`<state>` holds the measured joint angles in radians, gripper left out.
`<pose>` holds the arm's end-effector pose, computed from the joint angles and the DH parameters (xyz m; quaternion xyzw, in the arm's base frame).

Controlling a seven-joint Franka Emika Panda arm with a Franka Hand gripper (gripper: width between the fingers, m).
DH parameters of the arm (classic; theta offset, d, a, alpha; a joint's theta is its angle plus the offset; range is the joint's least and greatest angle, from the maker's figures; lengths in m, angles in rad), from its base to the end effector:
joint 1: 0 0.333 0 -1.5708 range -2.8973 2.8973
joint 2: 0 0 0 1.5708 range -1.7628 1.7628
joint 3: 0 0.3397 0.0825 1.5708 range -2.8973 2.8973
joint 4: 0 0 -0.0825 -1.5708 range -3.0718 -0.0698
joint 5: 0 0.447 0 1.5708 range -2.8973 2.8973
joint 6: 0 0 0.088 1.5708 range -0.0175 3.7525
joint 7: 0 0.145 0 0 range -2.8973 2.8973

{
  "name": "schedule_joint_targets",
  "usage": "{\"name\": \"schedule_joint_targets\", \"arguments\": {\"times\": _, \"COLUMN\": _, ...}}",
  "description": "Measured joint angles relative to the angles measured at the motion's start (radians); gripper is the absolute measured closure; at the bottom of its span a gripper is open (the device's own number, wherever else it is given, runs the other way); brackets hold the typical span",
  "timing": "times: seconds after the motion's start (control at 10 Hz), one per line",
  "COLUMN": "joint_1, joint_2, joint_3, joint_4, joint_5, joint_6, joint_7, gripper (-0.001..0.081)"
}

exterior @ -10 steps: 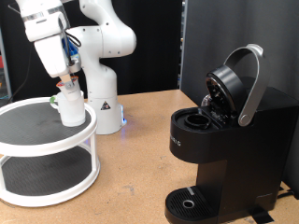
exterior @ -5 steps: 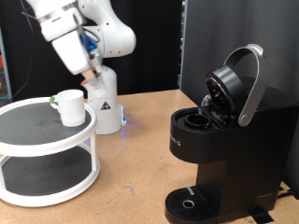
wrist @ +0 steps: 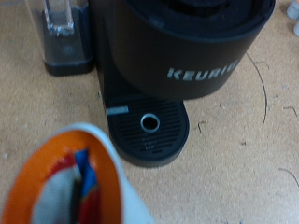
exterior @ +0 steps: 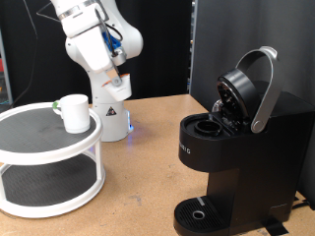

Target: Make a cup of coffee with the keurig machine

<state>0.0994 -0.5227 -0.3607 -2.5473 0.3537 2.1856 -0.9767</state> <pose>0.4456 -0.0880 0.4116 -0.9323 -0.2679 -0.1799 0.1636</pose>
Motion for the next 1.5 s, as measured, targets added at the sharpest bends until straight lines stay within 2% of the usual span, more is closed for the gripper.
{"name": "schedule_joint_targets", "arguments": {"times": 0.3, "joint_1": 0.060, "joint_2": 0.012, "joint_3": 0.031, "joint_4": 0.003, "joint_5": 0.138, "joint_6": 0.064, "joint_7": 0.038, "gripper": 0.0696}}
{"name": "schedule_joint_targets", "arguments": {"times": 0.5, "joint_1": 0.099, "joint_2": 0.037, "joint_3": 0.067, "joint_4": 0.014, "joint_5": 0.186, "joint_6": 0.133, "joint_7": 0.065, "gripper": 0.0696}}
{"name": "schedule_joint_targets", "arguments": {"times": 0.6, "joint_1": 0.105, "joint_2": 0.057, "joint_3": 0.082, "joint_4": 0.023, "joint_5": 0.191, "joint_6": 0.157, "joint_7": 0.082, "gripper": 0.0696}}
{"name": "schedule_joint_targets", "arguments": {"times": 0.9, "joint_1": 0.109, "joint_2": 0.059, "joint_3": 0.071, "joint_4": 0.030, "joint_5": 0.191, "joint_6": 0.120, "joint_7": 0.038, "gripper": 0.0696}}
{"name": "schedule_joint_targets", "arguments": {"times": 1.1, "joint_1": 0.119, "joint_2": 0.087, "joint_3": 0.071, "joint_4": 0.067, "joint_5": 0.191, "joint_6": 0.088, "joint_7": 0.036, "gripper": 0.0696}}
{"name": "schedule_joint_targets", "arguments": {"times": 1.5, "joint_1": 0.139, "joint_2": 0.165, "joint_3": 0.076, "joint_4": 0.136, "joint_5": 0.223, "joint_6": 0.103, "joint_7": 0.038, "gripper": 0.0696}}
